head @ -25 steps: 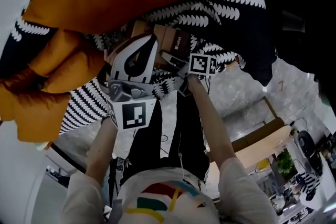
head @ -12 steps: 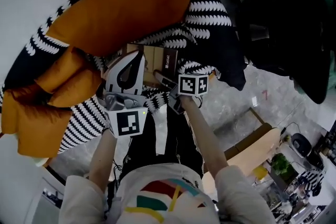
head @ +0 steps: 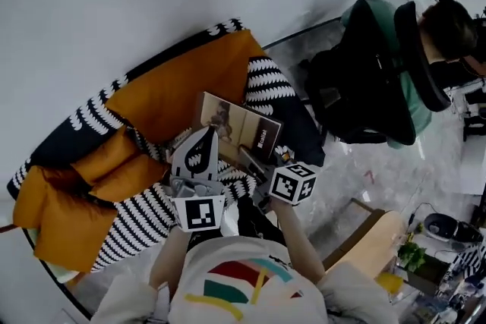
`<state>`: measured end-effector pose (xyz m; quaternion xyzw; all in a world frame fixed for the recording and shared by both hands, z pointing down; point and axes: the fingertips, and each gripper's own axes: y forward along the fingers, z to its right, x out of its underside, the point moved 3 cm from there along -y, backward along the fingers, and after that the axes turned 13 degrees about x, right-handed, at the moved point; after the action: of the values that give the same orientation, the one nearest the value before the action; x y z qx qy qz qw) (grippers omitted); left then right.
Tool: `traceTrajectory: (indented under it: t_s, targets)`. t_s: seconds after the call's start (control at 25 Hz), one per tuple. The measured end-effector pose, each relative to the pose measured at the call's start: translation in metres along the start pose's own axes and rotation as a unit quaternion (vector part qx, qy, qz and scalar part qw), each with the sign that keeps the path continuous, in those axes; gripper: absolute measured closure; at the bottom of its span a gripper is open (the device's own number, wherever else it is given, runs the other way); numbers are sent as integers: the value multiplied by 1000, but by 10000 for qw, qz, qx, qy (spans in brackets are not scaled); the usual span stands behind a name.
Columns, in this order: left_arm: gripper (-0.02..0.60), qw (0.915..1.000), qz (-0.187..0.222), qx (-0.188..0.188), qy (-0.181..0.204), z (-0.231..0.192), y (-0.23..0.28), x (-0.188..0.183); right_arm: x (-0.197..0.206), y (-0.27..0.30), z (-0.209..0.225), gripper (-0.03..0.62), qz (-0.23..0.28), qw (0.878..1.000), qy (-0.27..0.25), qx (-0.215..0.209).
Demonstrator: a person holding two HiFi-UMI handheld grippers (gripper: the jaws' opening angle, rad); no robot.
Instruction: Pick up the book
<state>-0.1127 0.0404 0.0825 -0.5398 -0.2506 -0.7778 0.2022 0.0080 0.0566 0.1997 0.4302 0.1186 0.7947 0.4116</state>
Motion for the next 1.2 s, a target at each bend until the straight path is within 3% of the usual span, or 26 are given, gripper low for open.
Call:
traceTrajectory:
  t_s: [0.16, 0.32, 0.48, 0.56, 0.72, 0.96, 1.2]
  targets:
    - [575, 9987, 461, -81, -191, -9, 2, -33, -43, -45, -20, 439, 931, 9952, -305, 73]
    - [575, 9980, 612, -52, 149, -10, 4, -59, -60, -88, -27, 439, 1520, 9855, -597, 471]
    - [575, 9935, 1011, 18, 521, -28, 25, -85, -81, -103, -34, 439, 2019, 9708, -1077, 721]
    - [575, 9918, 1115, 67, 624, -30, 31, -89, -84, -101, -42, 439, 2107, 9647, -1411, 715]
    - [575, 9932, 1132, 239, 88, -10, 43, -87, -85, -106, -48, 439, 2159, 9566, -1826, 703]
    - [575, 9895, 1195, 713, 390, 24, 59, -117, -101, -129, -40, 439, 2470, 9485, -1799, 831]
    - [575, 9884, 1229, 854, 248, 36, 61, -116, -93, -138, -22, 439, 2418, 9483, -1663, 1207]
